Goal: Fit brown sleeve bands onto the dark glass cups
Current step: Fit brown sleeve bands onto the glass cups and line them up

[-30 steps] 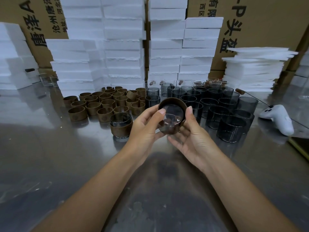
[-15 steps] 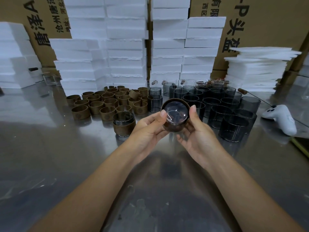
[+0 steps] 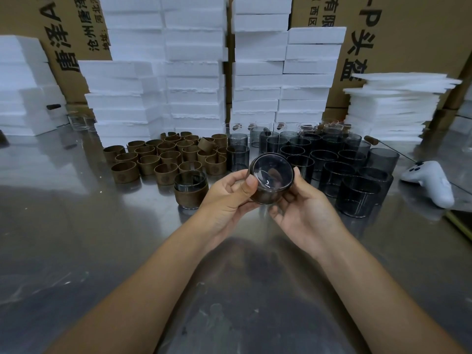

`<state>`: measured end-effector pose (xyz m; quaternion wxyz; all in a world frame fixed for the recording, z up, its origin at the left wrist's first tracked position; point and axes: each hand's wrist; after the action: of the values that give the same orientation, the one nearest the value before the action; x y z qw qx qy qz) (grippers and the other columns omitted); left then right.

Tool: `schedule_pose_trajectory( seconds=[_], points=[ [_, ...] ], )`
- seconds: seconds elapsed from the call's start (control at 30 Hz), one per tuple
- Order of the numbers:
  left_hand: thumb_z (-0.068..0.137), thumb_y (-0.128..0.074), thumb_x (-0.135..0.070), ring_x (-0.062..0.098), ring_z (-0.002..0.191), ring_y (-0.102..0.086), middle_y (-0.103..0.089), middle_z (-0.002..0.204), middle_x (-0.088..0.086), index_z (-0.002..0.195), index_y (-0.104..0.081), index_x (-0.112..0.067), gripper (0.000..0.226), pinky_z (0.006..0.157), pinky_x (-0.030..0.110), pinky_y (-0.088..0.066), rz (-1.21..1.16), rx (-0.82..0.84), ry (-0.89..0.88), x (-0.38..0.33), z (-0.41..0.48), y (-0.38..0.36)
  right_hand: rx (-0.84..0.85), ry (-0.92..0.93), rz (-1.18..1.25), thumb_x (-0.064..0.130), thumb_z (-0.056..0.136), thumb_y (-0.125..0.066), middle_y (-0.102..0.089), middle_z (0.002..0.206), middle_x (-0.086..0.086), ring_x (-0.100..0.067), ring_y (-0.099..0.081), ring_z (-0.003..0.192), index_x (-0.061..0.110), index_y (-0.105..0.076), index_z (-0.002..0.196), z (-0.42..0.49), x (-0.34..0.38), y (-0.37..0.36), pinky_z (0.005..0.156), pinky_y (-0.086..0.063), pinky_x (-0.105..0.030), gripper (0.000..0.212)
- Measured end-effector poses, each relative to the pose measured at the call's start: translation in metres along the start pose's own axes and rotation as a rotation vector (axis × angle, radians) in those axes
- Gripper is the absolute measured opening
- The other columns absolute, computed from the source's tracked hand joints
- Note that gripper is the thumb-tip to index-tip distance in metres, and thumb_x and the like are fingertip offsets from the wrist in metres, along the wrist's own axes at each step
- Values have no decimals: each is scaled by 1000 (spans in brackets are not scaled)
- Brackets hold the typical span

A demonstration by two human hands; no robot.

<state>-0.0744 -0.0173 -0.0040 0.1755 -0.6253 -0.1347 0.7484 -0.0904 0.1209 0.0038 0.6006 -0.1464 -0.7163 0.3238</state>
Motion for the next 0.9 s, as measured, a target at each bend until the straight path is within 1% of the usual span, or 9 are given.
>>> schedule_pose_trajectory(
  seconds=[0.13, 0.23, 0.33, 0.4, 0.53, 0.63, 0.7, 0.77, 0.9],
  points=[
    [34, -92, -43, 24, 101, -65, -65, 117, 21, 126, -54, 5, 110, 85, 27, -56, -20, 13, -10, -1, 0, 2, -7, 4, -105, 37, 96, -47, -65, 95, -3, -11, -58, 82, 14, -64, 108, 1, -1, 1, 59, -48, -25, 31],
    [51, -82, -24, 18, 96, -68, -71, 106, 12, 120, -59, 1, 77, 82, 25, -56, -3, 42, -34, -1, 4, 7, -36, -50, -257, 51, 97, -38, -68, 114, -8, -18, -64, 96, 15, -62, 122, 2, -4, 1, 68, -48, -33, 49],
    [58, -73, -11, 14, 98, -66, -73, 102, 6, 122, -60, -5, 65, 91, 23, -52, 113, 38, -34, 4, 6, 12, -27, -129, -336, 61, 94, -31, -69, 115, -10, -23, -70, 95, 22, -57, 126, 0, -5, 0, 66, -50, -34, 58],
    [59, -76, -14, 13, 105, -64, -72, 107, 3, 117, -65, -16, 59, 93, 21, -50, 214, 52, -52, 6, 6, 12, -22, -108, -328, 57, 95, -36, -70, 114, -11, -24, -71, 93, 20, -58, 125, -1, -4, -1, 66, -51, -33, 52],
    [55, -79, -39, 9, 108, -63, -69, 113, -2, 119, -63, -26, 67, 88, 23, -48, 323, -41, -63, 7, 5, 11, -21, 49, -232, 38, 97, -45, -68, 118, -14, -21, -68, 94, 14, -58, 127, -2, 0, -3, 68, -55, -28, 40],
    [56, -73, -53, 11, 111, -62, -68, 116, -2, 116, -62, -29, 66, 85, 24, -45, 350, -59, 4, 6, 3, 10, -5, 197, -258, 30, 96, -50, -64, 125, -9, -22, -65, 107, 20, -52, 134, -2, 0, -2, 85, -52, -32, 40],
    [72, -65, -47, 12, 106, -65, -70, 113, 0, 118, -63, -24, 51, 85, 23, -49, 311, 24, 32, 6, 2, 9, 8, 309, -318, 25, 93, -53, -60, 132, -3, -19, -60, 117, 27, -51, 133, -3, -2, -2, 99, -48, -35, 39],
    [81, -58, -39, 14, 104, -65, -70, 112, 6, 121, -62, -17, 46, 85, 22, -50, 267, 58, 32, 6, 2, 9, 45, 421, -436, 20, 93, -55, -58, 134, 2, -11, -57, 120, 32, -48, 130, -5, -5, -3, 104, -45, -31, 40],
    [82, -56, -34, 16, 112, -60, -64, 125, 11, 127, -58, -13, 49, 88, 24, -48, 233, 28, 12, 6, 2, 10, 102, 499, -540, 19, 91, -58, -58, 125, 14, 5, -58, 112, 36, -45, 129, -4, -8, -1, 94, -45, -13, 44]
  ],
)
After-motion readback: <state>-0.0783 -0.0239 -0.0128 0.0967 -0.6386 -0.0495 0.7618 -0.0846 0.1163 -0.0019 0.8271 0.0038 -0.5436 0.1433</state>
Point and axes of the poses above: each hand's wrist, its own z-axis towards the middle knuckle, its own y-axis out of the back of the hand, x = y × z
